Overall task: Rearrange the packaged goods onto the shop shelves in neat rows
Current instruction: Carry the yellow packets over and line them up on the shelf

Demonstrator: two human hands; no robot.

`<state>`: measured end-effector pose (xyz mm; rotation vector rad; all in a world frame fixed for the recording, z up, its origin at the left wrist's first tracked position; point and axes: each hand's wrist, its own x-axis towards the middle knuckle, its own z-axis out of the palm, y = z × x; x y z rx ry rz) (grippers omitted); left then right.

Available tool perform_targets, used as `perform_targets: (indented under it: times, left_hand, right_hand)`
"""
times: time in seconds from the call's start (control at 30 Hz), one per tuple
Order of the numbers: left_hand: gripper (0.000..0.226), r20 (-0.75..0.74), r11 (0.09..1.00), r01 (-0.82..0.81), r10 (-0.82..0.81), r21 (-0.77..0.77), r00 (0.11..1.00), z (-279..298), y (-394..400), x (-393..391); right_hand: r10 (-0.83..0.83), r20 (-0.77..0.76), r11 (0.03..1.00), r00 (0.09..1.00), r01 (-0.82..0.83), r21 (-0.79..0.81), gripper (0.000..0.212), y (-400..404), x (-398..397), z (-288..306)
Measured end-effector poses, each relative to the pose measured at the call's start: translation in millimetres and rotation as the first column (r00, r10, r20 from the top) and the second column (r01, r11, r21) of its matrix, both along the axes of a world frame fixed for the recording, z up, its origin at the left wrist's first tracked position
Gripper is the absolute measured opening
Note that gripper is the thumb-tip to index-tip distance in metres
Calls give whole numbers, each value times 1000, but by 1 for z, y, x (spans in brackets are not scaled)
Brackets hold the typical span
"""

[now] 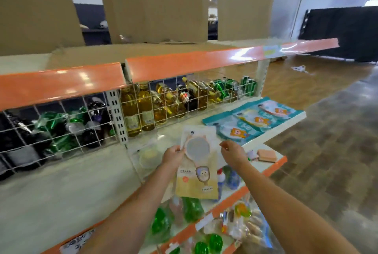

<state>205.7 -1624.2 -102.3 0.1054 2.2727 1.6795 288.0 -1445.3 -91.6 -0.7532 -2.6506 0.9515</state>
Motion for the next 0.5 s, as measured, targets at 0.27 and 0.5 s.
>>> perform_targets:
  times: [0.27, 0.5]
  left_hand:
    - [17, -72, 908, -418, 415, -23, 907, -3, -87, -28]
    - [22, -35, 769, -627, 628, -128, 777, -14, -174, -29]
  right_hand:
    - [285, -15, 957, 958, -284, 52, 30, -46, -73, -5]
    - [426, -14, 904, 904, -426, 30, 30, -95, -108, -22]
